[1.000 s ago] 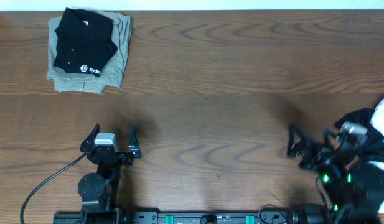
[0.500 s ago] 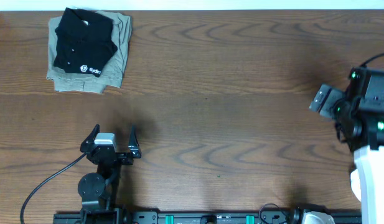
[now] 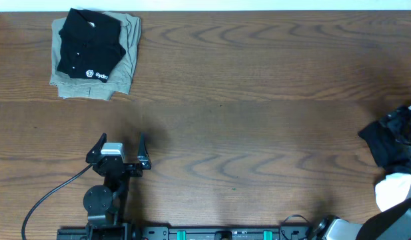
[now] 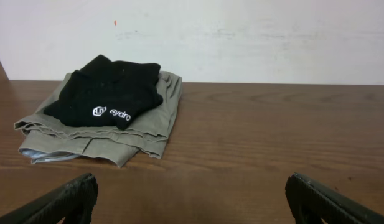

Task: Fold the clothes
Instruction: 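Reach the right gripper into the clothes pile at the right edge, then grasp the white shirt with the right gripper and lift it up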

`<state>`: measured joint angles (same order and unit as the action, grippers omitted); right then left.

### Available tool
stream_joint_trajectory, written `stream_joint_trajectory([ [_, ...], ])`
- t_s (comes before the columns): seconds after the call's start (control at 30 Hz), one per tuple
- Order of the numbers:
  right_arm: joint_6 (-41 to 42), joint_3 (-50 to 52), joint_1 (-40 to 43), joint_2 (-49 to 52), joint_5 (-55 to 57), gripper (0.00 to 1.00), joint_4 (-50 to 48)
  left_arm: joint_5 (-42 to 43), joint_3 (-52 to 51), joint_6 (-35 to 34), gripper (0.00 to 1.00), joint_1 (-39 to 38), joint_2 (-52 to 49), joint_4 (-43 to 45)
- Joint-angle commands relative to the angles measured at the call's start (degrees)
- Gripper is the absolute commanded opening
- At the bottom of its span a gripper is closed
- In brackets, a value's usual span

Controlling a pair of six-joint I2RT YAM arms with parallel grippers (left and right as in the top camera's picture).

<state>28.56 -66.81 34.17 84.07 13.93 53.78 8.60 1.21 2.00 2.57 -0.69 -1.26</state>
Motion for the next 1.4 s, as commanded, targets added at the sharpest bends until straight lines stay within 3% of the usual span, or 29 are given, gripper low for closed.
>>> stream_joint_trajectory([
  [0.0,3.52,-0.94,3.15,1.77,0.90,0.99,-0.96,0.79,-0.98,0.96,0.98,0.22,0.09,-1.95],
  [0.5,0.74,-0.94,6.73,8.94,-0.28,0.88,-16.24,0.79,-0.98,0.96,0.98,0.22,0.09,-1.95],
  [0.77,0.11,-0.94,6.64,16.72,-0.94,0.93,-21.22,0.79,-0.98,0.96,0.98,0.22,0.09,-1.95],
  [1.03,0.07,-0.96,6.69,21.05,-0.42,0.92,-24.79,0.79,-0.98,0.96,0.98,0.22,0.09,-1.95],
  [1.13,0.07,-0.96,6.67,21.05,-0.46,0.86,-25.99,0.79,-0.98,0.96,0.98,0.22,0.09,-1.95],
  [1.17,0.09,-0.96,6.67,21.05,-0.44,0.80,-25.99,0.79,-0.98,0.96,0.98,0.22,0.09,-1.95],
  [1.27,0.02,-0.96,6.69,21.05,-0.42,0.61,-25.97,0.79,-0.98,0.96,0.98,0.22,0.09,-1.95],
  [1.37,-0.37,-0.96,6.69,21.05,-0.44,0.32,-25.90,0.79,-0.98,0.96,0.98,0.22,0.09,-1.95],
])
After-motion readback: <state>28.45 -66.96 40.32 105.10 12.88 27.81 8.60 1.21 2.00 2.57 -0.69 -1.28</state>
